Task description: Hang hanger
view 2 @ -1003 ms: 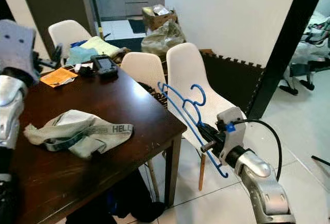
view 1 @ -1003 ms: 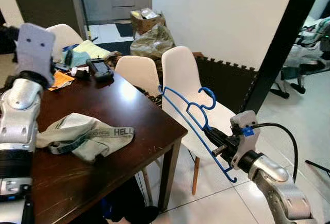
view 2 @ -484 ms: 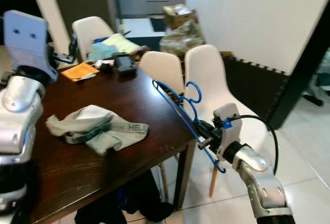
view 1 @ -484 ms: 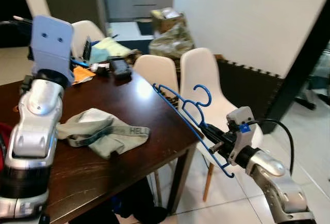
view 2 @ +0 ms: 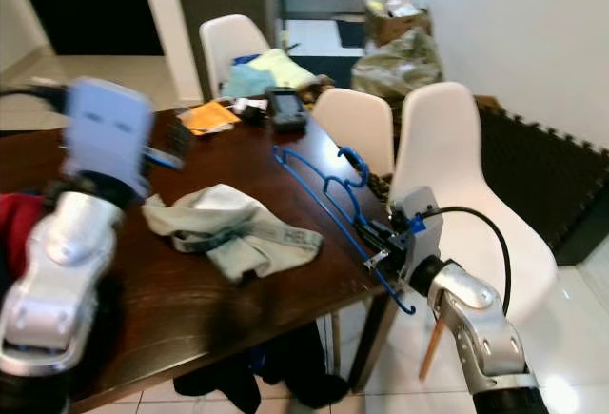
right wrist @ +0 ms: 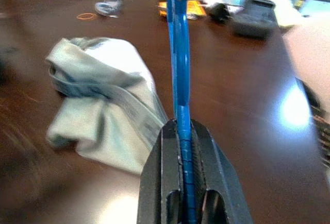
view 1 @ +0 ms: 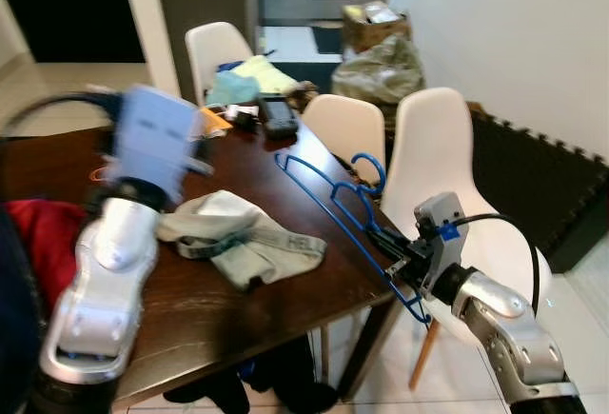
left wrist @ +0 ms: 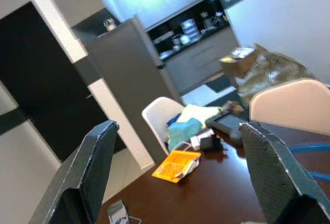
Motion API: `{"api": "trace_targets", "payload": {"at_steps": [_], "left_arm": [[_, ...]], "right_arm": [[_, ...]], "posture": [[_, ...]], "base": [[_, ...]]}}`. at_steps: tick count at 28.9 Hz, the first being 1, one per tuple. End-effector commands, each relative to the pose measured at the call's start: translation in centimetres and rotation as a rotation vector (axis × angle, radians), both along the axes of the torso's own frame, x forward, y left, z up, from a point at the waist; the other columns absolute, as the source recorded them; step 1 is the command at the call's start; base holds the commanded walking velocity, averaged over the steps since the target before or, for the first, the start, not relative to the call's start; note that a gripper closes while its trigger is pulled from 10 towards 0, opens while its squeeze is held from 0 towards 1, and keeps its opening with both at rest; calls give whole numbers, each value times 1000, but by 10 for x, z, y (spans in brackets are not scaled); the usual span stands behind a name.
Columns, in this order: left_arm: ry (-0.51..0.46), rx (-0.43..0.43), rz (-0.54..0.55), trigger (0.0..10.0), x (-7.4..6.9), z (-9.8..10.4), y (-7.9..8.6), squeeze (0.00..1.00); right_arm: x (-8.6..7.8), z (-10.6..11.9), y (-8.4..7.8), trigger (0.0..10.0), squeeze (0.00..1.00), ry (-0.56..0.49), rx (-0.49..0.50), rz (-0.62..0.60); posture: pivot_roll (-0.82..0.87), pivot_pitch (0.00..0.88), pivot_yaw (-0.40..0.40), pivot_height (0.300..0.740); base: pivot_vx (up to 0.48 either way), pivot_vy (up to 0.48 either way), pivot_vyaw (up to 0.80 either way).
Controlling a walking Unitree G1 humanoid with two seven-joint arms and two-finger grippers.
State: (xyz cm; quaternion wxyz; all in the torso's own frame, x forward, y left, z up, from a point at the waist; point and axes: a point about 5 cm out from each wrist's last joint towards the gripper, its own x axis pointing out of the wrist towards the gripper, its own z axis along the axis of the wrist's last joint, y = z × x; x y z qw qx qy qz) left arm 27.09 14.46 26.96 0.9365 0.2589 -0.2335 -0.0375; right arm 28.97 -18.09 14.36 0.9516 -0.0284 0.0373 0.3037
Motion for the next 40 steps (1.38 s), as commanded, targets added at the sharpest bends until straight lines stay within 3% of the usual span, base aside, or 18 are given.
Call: {"api": "trace_targets", "payload": {"at_steps": [1, 4, 6, 13, 21, 28, 35, 40], "left_arm": [[22, 9, 6, 10000, 2, -2, 1, 0], [64, -68, 6, 10000, 6, -5, 2, 0], [158, -199, 5, 10000, 15, -18, 6, 0], [218, -258, -15, 10000, 21, -28, -1, 0], [185, -252, -9, 10000, 19, -21, -7, 0], [109, -249, 171, 10000, 17, -7, 27, 0], [51, -201, 227, 10000, 11, 3, 32, 0], [-20, -120, 276, 10000, 1, 15, 33, 0]], "right_arm": [[1, 0, 1, 10000, 0, -9, 7, 5], [2, 0, 1, 10000, 0, -14, 6, -4], [3, 0, 2, 10000, 0, -25, 3, -24], [4, 2, 3, 10000, 0, -24, 28, -42], [3, 2, 4, 10000, 0, -25, 38, -36], [0, 1, 13, 10000, 0, -28, 32, 27], [-2, 1, 16, 10000, 0, -26, 40, 63], [-3, 3, 19, 10000, 0, -28, 71, 95]], "posture": [[87, 0, -54, 740], [85, 0, -52, 740], [76, 0, -49, 740], [67, 0, -43, 740], [73, 0, -44, 740], [88, 0, -49, 740], [97, 0, -53, 740], [118, 0, -58, 740]], "base": [[0, 0, 800], [0, 0, -204], [0, 0, 0], [0, -332, 0], [0, -231, 0], [0, 0, 229], [0, 0, 800], [0, 0, 800]]}}
